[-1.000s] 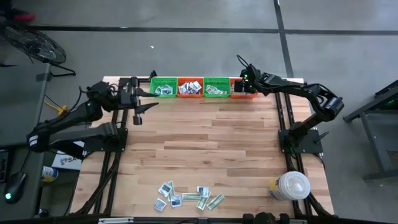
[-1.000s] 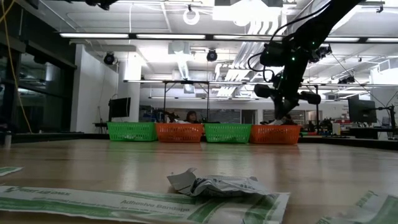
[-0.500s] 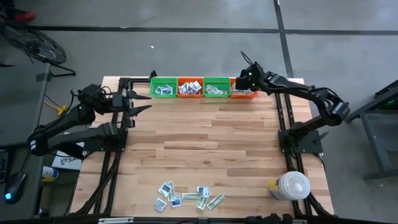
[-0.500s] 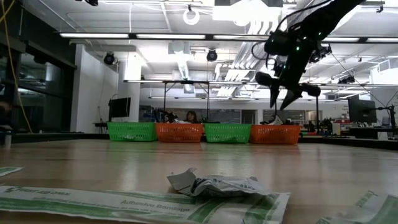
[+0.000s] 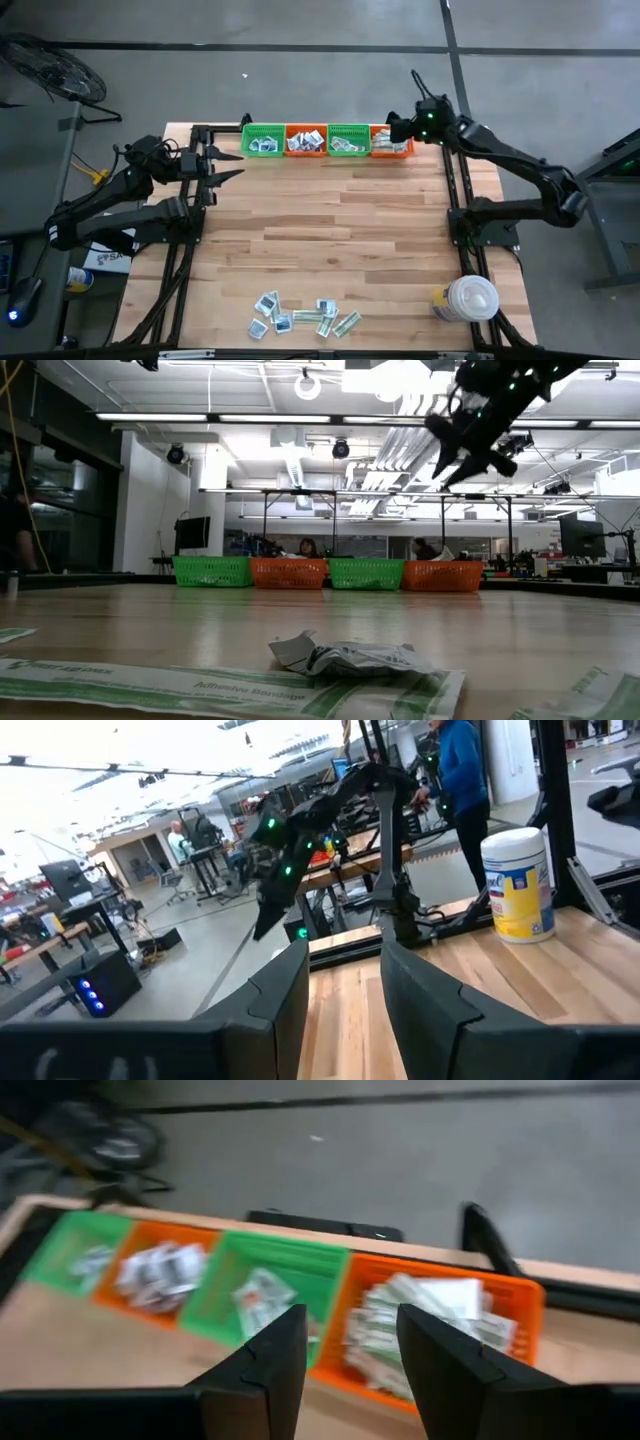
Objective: Pick & Place First Aid Supplies
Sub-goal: Put the green bandage pack in the right orange bin
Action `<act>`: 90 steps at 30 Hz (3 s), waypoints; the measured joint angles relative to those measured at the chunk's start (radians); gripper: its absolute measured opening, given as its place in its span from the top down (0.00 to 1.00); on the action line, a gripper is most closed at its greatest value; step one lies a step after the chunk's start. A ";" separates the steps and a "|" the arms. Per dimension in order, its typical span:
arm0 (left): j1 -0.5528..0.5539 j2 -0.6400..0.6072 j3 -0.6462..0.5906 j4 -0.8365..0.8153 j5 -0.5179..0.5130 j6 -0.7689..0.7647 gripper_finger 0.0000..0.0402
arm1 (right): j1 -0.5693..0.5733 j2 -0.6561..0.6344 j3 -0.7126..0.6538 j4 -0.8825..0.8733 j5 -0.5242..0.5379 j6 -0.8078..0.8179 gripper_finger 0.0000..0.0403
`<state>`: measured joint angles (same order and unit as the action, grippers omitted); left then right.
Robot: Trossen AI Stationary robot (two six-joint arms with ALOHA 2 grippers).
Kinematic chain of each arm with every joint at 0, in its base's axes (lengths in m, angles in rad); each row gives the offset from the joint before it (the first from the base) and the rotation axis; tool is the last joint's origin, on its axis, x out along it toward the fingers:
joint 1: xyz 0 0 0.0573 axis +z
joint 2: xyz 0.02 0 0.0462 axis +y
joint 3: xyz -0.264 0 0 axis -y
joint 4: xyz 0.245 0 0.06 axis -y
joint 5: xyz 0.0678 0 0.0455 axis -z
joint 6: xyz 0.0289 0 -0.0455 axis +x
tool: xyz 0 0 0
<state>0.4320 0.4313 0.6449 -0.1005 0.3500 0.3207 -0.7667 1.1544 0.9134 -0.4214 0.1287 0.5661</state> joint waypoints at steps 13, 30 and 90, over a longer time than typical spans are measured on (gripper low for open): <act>0.000 0.000 0.000 -0.138 0.013 -0.137 0.69 | 0.365 -0.168 0.001 0.008 -0.033 -0.058 0.63; 0.000 0.000 0.000 -0.135 0.023 -0.227 0.69 | 0.969 -0.087 0.002 0.128 0.036 0.196 0.63; 0.000 0.000 0.000 -0.138 0.289 -0.168 0.69 | 1.339 0.990 0.809 -0.407 -0.278 1.007 0.63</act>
<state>0.4316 0.4316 0.6449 -0.2386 0.6393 0.1522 0.5721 2.1439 1.7221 -0.8280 -0.1491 1.5735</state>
